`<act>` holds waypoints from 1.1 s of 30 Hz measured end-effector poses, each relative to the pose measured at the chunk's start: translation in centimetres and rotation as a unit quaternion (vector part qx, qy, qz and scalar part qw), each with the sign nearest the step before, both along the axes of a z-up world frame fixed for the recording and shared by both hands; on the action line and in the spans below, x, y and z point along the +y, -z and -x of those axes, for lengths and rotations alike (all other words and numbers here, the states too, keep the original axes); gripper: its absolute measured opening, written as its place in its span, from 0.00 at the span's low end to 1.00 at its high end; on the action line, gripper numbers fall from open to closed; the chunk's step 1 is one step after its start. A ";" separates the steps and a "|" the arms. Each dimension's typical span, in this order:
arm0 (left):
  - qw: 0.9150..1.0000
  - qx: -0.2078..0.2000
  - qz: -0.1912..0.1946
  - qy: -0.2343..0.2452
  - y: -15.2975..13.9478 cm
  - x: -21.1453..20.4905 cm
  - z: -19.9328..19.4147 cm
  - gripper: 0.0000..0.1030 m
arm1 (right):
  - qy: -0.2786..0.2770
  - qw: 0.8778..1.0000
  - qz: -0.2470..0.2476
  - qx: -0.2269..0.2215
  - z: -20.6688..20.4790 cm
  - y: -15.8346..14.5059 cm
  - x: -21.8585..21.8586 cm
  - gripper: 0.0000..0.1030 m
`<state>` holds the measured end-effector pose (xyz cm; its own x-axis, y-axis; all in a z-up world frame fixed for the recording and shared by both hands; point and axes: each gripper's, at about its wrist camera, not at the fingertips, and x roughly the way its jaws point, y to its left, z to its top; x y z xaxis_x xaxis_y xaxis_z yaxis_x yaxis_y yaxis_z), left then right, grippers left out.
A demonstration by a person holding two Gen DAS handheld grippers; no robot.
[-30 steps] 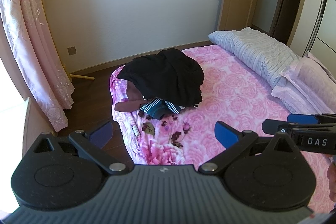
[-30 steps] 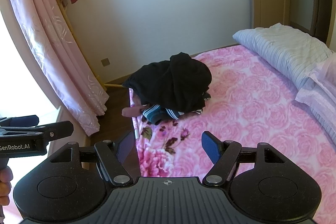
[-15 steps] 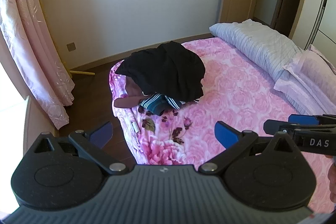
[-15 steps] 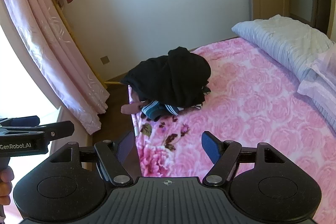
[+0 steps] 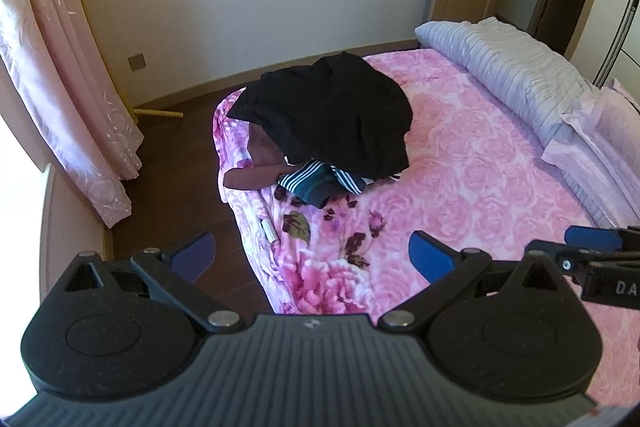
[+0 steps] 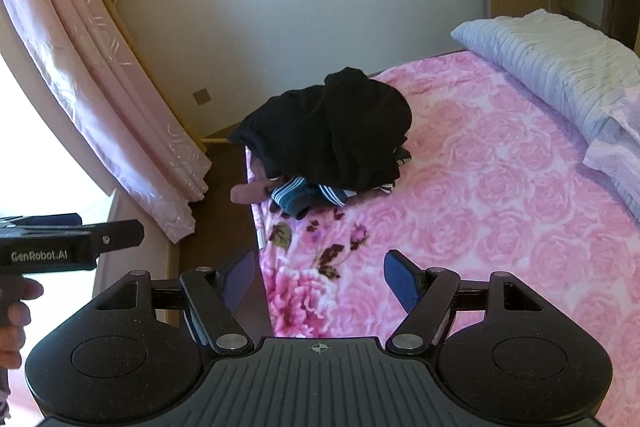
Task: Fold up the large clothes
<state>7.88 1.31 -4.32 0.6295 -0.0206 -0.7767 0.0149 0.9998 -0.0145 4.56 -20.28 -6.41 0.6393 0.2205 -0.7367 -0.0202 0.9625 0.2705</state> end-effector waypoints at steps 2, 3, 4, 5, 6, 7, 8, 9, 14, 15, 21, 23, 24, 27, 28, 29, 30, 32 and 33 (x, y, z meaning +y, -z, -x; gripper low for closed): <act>1.000 0.009 0.001 0.001 0.8 0.7 -1.8 0.99 | 0.003 1.000 0.002 0.010 -1.3 0.7 0.1 0.67; 1.000 0.013 0.002 0.002 1.1 1.0 -2.6 0.99 | 0.006 1.000 0.003 0.015 -2.1 1.2 0.1 0.67; 1.000 0.018 0.002 0.003 1.6 1.4 -3.7 0.99 | 0.008 1.000 0.002 0.019 -2.8 1.6 0.1 0.67; 1.000 0.023 0.003 0.004 2.0 1.7 -4.7 0.98 | 0.014 1.000 0.002 0.023 -3.7 2.1 0.1 0.67; 1.000 0.027 0.004 0.007 2.5 2.1 -5.8 0.98 | 0.018 0.999 0.002 0.027 -4.5 2.5 0.1 0.67; 0.999 0.032 0.005 0.009 2.9 2.5 -7.0 0.98 | 0.020 0.999 0.002 0.031 -5.5 3.0 0.2 0.67; 0.999 0.036 0.007 0.012 3.4 2.9 -8.3 0.98 | 0.023 0.999 0.003 0.033 -6.5 3.4 0.2 0.67; 0.999 0.041 0.007 0.014 3.9 3.4 -9.5 0.98 | 0.027 0.999 0.005 0.035 -7.6 3.8 0.3 0.67; 0.997 0.069 0.014 0.018 6.4 6.2 -16.4 0.95 | 0.042 0.998 0.020 0.053 -14.1 6.0 1.4 0.67; 0.997 0.073 0.013 0.019 6.9 6.7 -17.9 0.95 | 0.045 0.997 0.026 0.059 -15.6 6.3 1.7 0.67; 0.996 0.083 0.020 0.026 9.5 10.0 -26.0 0.93 | 0.073 0.995 0.036 0.056 -23.2 8.1 2.7 0.67; 0.996 0.084 0.024 0.026 10.4 10.9 -28.4 0.92 | 0.081 0.994 0.039 0.059 -25.6 8.9 2.7 0.67; 0.996 0.082 0.028 0.026 10.9 11.2 -29.4 0.92 | 0.086 0.994 0.041 0.061 -26.6 9.3 2.5 0.67; 0.995 0.088 0.042 0.020 12.6 12.4 -32.8 0.92 | 0.100 0.992 0.044 0.068 -29.4 10.7 2.2 0.67; 0.994 0.093 0.051 0.014 13.2 12.7 -33.8 0.92 | 0.104 0.991 0.045 0.071 -30.2 11.1 2.0 0.67; 0.993 0.100 0.060 0.008 13.9 13.0 -34.8 0.92 | 0.108 0.990 0.046 0.073 -31.1 11.7 1.8 0.67; 0.992 0.105 0.072 0.003 14.6 13.3 -35.7 0.92 | 0.110 0.990 0.046 0.075 -31.7 12.2 1.9 0.67; 0.989 0.118 0.089 -0.005 16.0 13.7 -37.2 0.92 | 0.114 0.989 0.049 0.079 -33.1 13.2 1.9 0.67; 0.988 0.125 0.095 -0.007 16.7 13.8 -37.8 0.92 | 0.115 0.989 0.051 0.079 -33.8 13.7 1.8 0.67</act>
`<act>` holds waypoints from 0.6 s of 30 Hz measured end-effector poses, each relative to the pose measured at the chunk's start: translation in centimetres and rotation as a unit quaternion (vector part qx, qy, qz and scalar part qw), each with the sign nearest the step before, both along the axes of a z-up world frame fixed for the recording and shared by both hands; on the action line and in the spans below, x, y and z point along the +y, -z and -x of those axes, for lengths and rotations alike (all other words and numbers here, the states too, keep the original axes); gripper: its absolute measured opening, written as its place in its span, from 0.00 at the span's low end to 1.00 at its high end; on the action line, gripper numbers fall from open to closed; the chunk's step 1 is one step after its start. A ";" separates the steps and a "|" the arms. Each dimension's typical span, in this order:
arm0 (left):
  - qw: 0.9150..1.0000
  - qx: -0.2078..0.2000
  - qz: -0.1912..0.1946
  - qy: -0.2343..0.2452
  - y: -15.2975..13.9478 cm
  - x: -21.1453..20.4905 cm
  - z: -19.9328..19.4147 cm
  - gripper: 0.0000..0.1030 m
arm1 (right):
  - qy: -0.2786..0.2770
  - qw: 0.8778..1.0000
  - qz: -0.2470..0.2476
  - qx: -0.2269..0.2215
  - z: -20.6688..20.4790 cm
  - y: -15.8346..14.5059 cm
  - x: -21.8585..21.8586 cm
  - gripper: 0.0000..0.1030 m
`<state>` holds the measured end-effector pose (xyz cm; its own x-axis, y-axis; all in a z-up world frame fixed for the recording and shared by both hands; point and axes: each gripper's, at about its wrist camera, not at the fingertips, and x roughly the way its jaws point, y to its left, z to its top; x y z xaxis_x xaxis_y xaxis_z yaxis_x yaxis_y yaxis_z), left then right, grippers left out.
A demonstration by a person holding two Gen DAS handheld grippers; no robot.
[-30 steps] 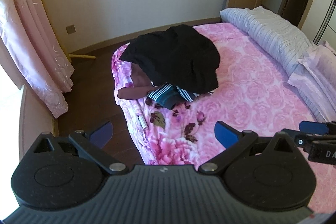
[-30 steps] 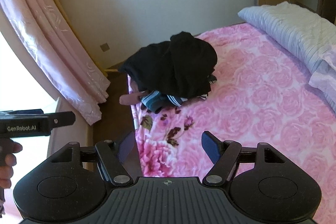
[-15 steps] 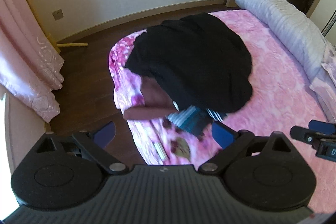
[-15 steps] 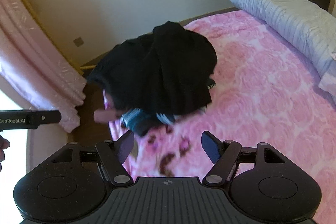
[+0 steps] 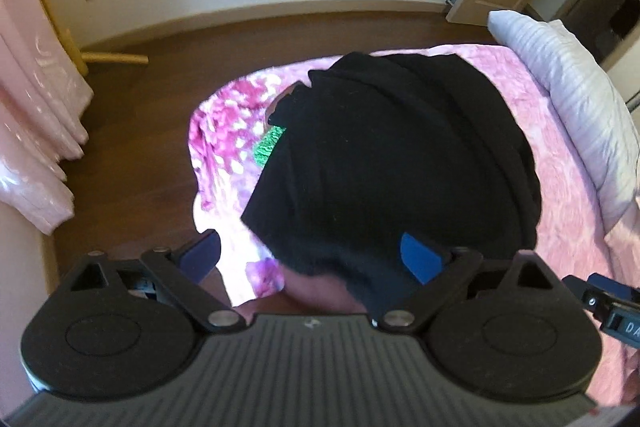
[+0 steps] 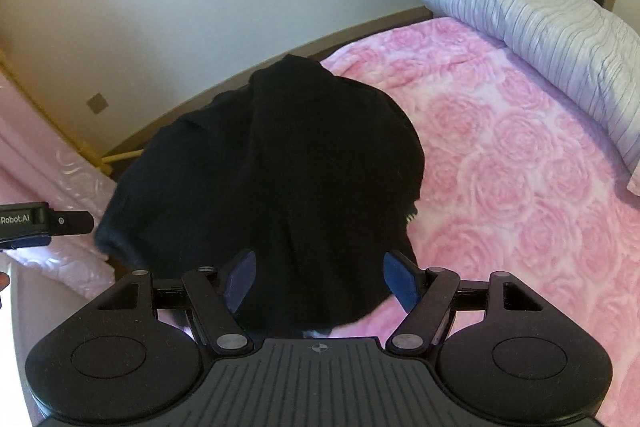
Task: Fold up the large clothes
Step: 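Grasp the black garment with both grippers and lift it off the pile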
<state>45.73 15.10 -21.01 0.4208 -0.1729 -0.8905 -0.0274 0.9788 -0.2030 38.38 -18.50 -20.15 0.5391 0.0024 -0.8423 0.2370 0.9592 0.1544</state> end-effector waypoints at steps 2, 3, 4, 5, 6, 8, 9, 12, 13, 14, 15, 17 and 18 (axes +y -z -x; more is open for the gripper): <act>1.000 0.014 0.007 -0.004 1.3 0.0 -0.9 0.91 | 0.000 1.000 0.005 0.002 -1.4 0.9 -0.1 0.67; 1.000 0.019 0.011 -0.007 1.8 0.1 -1.2 0.91 | -0.001 1.000 0.005 0.003 -2.1 1.4 -0.2 0.67; 1.000 0.023 0.017 -0.009 2.4 0.2 -1.5 0.91 | 0.000 1.000 0.007 0.004 -2.8 1.9 -0.2 0.67; 0.999 0.028 0.021 -0.012 2.8 0.2 -1.7 0.90 | 0.000 1.000 0.010 0.004 -3.5 2.4 -0.2 0.67; 0.999 0.032 0.026 -0.015 3.2 0.3 -1.9 0.89 | -0.002 1.000 0.013 0.004 -4.0 2.8 -0.1 0.67; 0.998 0.036 0.038 -0.019 3.8 0.4 -2.2 0.85 | -0.006 1.000 0.016 0.001 -5.0 3.6 -0.2 0.67; 0.998 0.040 0.041 -0.020 4.1 0.4 -2.4 0.82 | -0.009 1.000 0.015 -0.001 -5.5 4.0 -0.2 0.66; 0.998 0.042 0.046 -0.020 4.6 0.4 -2.9 0.63 | -0.027 0.999 0.006 -0.018 -6.5 5.1 0.1 0.47; 0.998 0.042 0.044 -0.016 4.6 0.4 -3.0 0.44 | -0.040 0.999 -0.010 -0.021 -6.7 5.3 0.1 0.37; 0.998 0.041 0.041 -0.013 4.4 0.3 -3.1 0.29 | -0.040 0.999 -0.011 -0.027 -6.8 5.1 0.1 0.25; 0.999 0.039 0.034 -0.013 4.2 0.4 -3.2 0.23 | -0.041 0.998 -0.004 -0.037 -6.6 4.6 0.2 0.09; 0.999 0.027 0.021 -0.005 3.3 0.4 -3.1 0.08 | -0.035 0.998 0.006 -0.050 -6.1 3.4 -0.1 0.00; 1.000 0.016 0.016 0.000 2.5 0.4 -2.9 0.08 | -0.022 0.998 -0.003 -0.062 -5.7 2.7 -0.7 0.00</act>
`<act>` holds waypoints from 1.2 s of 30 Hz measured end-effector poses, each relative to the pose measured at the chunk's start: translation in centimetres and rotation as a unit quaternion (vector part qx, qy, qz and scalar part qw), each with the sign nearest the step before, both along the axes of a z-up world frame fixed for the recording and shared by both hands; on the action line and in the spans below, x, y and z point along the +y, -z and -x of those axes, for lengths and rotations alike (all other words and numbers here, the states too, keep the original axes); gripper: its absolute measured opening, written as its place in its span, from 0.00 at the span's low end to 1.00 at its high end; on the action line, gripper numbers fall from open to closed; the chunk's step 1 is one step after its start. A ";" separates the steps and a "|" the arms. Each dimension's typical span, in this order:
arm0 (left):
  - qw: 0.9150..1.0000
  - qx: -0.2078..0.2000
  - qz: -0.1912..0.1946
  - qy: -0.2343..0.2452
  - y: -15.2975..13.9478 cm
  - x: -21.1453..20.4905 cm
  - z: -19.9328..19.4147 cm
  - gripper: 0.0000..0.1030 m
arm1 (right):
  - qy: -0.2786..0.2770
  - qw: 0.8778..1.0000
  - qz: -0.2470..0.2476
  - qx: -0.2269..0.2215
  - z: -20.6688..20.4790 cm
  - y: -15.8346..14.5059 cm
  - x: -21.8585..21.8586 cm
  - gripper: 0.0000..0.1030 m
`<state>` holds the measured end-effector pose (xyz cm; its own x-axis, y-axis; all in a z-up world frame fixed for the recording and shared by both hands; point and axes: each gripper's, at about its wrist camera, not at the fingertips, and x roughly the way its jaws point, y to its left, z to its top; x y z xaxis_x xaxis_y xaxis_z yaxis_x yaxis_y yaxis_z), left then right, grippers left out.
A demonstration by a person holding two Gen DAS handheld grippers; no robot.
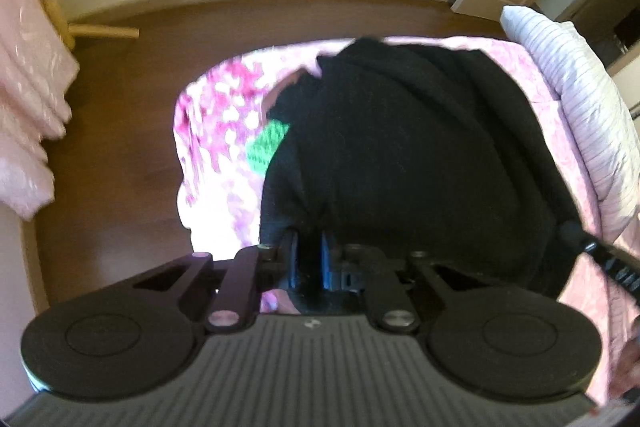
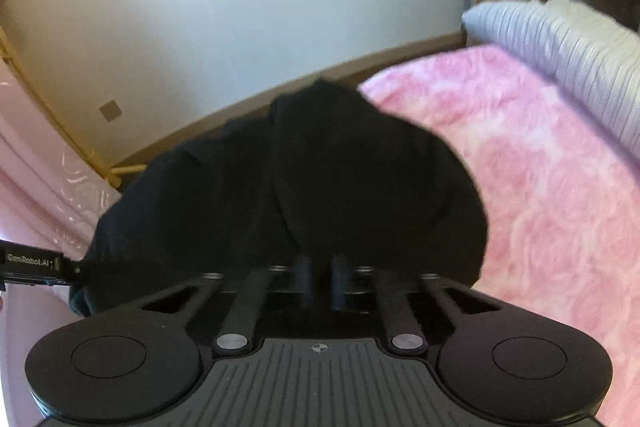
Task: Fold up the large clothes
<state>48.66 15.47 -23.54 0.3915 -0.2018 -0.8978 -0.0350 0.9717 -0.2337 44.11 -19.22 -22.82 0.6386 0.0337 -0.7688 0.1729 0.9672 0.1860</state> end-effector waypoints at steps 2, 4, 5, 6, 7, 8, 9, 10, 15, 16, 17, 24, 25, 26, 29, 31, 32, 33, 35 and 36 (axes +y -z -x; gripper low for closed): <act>1.000 -0.023 -0.002 0.011 -1.8 -0.2 0.3 0.07 | 0.032 0.998 -0.044 -0.029 1.2 -1.8 -2.0 0.00; 0.998 -0.054 -0.005 0.028 -3.9 -0.7 0.8 0.07 | 0.055 0.994 -0.071 -0.064 2.6 -4.0 -3.3 0.00; 0.997 -0.071 -0.004 0.037 -5.1 -1.1 1.0 0.06 | 0.063 0.991 -0.077 -0.087 3.3 -5.3 -3.7 0.00; 0.995 -0.090 -0.004 0.046 -6.4 -1.6 1.2 0.06 | 0.066 0.989 -0.076 -0.108 3.6 -6.5 -3.8 0.00; 0.992 -0.112 -0.005 0.057 -7.8 -2.3 1.5 0.06 | 0.071 0.986 -0.075 -0.133 4.5 -8.0 -3.8 0.00; 0.989 -0.130 -0.002 0.066 -9.1 -2.8 1.8 0.06 | 0.075 0.983 -0.076 -0.150 5.1 -9.3 -3.9 0.00; 0.986 -0.147 0.004 0.076 -10.5 -3.4 2.1 0.06 | 0.078 0.979 -0.079 -0.168 6.0 -10.6 -4.1 0.00; 0.983 -0.161 0.011 0.086 -11.8 -4.1 2.4 0.06 | 0.082 0.975 -0.077 -0.189 7.1 -12.1 -4.2 0.00; 0.959 -0.232 0.040 0.159 -17.8 -8.6 5.3 0.04 | 0.124 0.951 -0.066 -0.274 13.6 -18.7 -6.2 0.00; 0.953 -0.242 0.047 0.175 -18.8 -9.8 6.1 0.04 | 0.134 0.947 -0.063 -0.286 15.1 -19.7 -6.7 0.00; 0.946 -0.254 0.054 0.193 -19.9 -11.0 7.1 0.04 | 0.144 0.942 -0.060 -0.298 16.7 -20.8 -7.1 0.00; 0.901 -0.295 0.116 0.297 -24.9 -20.0 15.6 0.02 | 0.228 0.897 -0.006 -0.378 31.1 -27.3 -8.5 0.00; 0.893 -0.296 0.130 0.313 -25.3 -21.4 17.4 0.02 | 0.244 0.890 0.003 -0.385 33.6 -28.2 -8.6 0.00; 0.885 -0.296 0.143 0.330 -25.8 -22.7 19.2 0.02 | 0.257 0.884 0.015 -0.391 36.2 -28.9 -8.7 0.00; 0.857 -0.294 0.179 0.384 -27.0 -26.8 25.7 0.00 | 0.303 0.863 0.052 -0.402 43.2 -30.7 -8.7 0.00; 0.836 -0.288 0.205 0.419 -27.4 -29.1 29.9 0.00 | 0.323 0.859 0.071 -0.390 47.7 -31.7 -9.1 0.00; 0.832 -0.282 0.207 0.430 -27.5 -30.4 31.8 0.00 | 0.334 0.865 0.080 -0.365 49.1 -31.9 -9.6 0.01; 0.832 -0.270 0.198 0.442 -27.3 -32.0 33.9 0.00 | 0.348 0.876 0.084 -0.324 50.5 -31.8 -10.5 0.01; 0.833 -0.240 0.175 0.467 -25.9 -34.4 37.2 0.02 | 0.382 0.894 0.073 -0.223 52.8 -30.4 -12.4 0.05; 0.833 -0.226 0.164 0.477 -25.2 -35.1 39.1 0.02 | 0.410 0.889 0.074 -0.189 54.5 -29.4 -12.9 0.11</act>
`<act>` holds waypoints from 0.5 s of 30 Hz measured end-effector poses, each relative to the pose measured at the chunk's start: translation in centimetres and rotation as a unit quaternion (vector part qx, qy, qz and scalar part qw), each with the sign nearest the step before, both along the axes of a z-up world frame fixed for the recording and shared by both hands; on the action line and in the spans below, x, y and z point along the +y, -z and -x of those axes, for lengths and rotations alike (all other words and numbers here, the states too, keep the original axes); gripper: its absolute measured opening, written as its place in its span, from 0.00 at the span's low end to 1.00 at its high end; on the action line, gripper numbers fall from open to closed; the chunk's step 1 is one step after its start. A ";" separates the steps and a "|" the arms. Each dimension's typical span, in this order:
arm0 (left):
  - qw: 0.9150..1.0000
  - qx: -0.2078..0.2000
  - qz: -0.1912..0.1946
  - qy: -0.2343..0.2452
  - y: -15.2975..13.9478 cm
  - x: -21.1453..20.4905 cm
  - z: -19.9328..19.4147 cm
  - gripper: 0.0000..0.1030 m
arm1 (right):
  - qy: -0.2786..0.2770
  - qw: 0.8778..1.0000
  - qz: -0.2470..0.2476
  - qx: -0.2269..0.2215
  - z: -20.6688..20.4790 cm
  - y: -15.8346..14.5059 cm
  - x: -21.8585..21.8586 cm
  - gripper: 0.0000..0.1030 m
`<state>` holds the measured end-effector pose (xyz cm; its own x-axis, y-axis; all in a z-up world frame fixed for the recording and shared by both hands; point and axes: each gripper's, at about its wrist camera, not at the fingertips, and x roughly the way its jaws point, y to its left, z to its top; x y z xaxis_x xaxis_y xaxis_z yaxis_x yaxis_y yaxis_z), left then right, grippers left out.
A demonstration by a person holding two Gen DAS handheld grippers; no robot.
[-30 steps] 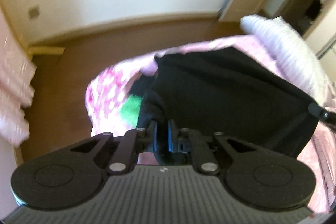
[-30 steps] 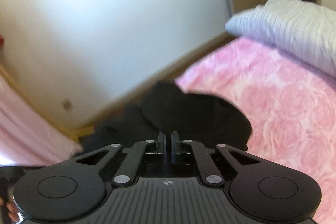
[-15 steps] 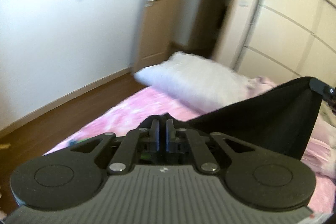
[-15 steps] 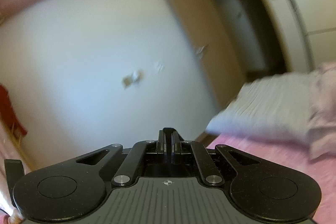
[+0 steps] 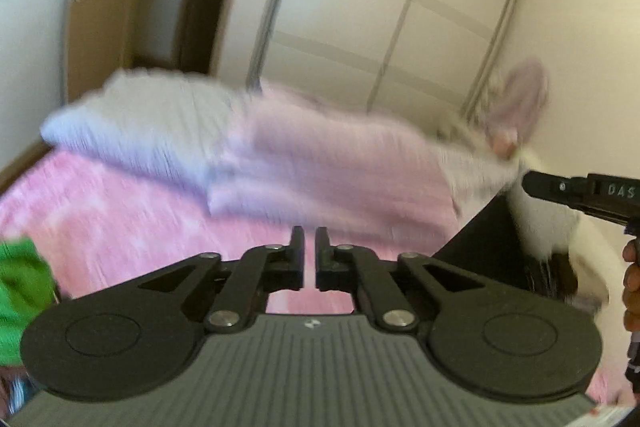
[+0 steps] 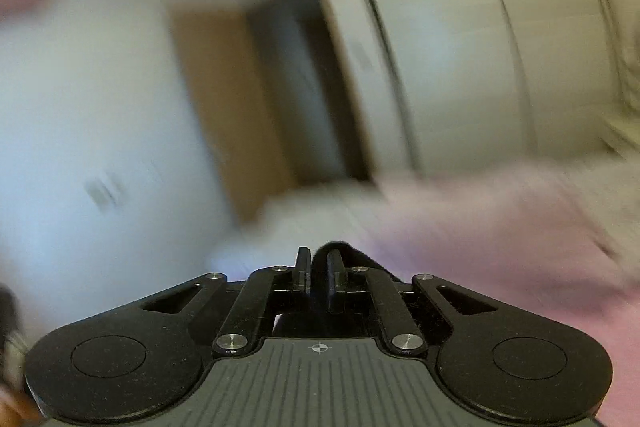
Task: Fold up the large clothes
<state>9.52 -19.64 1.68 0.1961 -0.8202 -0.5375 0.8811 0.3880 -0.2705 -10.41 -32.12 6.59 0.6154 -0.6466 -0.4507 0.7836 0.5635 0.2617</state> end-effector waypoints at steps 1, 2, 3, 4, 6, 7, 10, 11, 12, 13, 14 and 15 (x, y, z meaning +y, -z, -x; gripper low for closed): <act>1.000 0.002 -0.020 0.013 0.9 -0.7 2.0 0.06 | 0.021 1.000 -0.011 0.017 1.8 0.9 -0.1 0.16; 0.999 0.004 -0.037 0.021 2.0 -1.1 3.2 0.11 | 0.037 0.999 -0.026 0.024 4.2 2.0 0.0 0.25; 0.998 0.009 -0.054 0.028 3.1 -1.4 4.5 0.14 | 0.048 0.998 -0.044 0.022 6.3 2.9 0.2 0.33; 0.997 0.016 -0.072 0.037 4.0 -1.4 6.2 0.19 | 0.054 0.997 -0.060 0.020 8.3 3.6 0.3 0.37; 0.993 0.030 -0.106 0.052 6.2 -1.2 8.3 0.24 | 0.069 0.993 -0.088 0.030 12.1 5.4 1.3 0.39; 0.990 0.035 -0.123 0.060 7.4 -0.7 8.4 0.25 | 0.078 0.991 -0.100 0.043 13.9 6.3 1.9 0.39; 0.981 0.034 -0.171 0.080 10.0 -0.3 9.4 0.26 | 0.096 0.984 -0.136 0.070 17.6 9.5 3.7 0.40; 0.979 0.030 -0.184 0.085 10.6 0.1 9.9 0.26 | 0.101 0.981 -0.148 0.074 19.1 10.7 4.9 0.40; 0.976 0.028 -0.195 0.089 10.9 0.6 10.3 0.26 | 0.109 0.977 -0.164 0.076 20.2 11.7 5.8 0.40; 0.974 0.026 -0.203 0.092 11.3 0.7 10.4 0.26 | 0.114 0.975 -0.175 0.077 20.6 12.6 6.7 0.40; 0.973 0.025 -0.209 0.095 11.5 1.0 10.6 0.26 | 0.120 0.972 -0.186 0.081 21.2 13.5 7.5 0.40; 0.971 0.024 -0.215 0.098 11.9 1.0 10.6 0.27 | 0.126 0.969 -0.194 0.083 21.3 13.8 7.7 0.40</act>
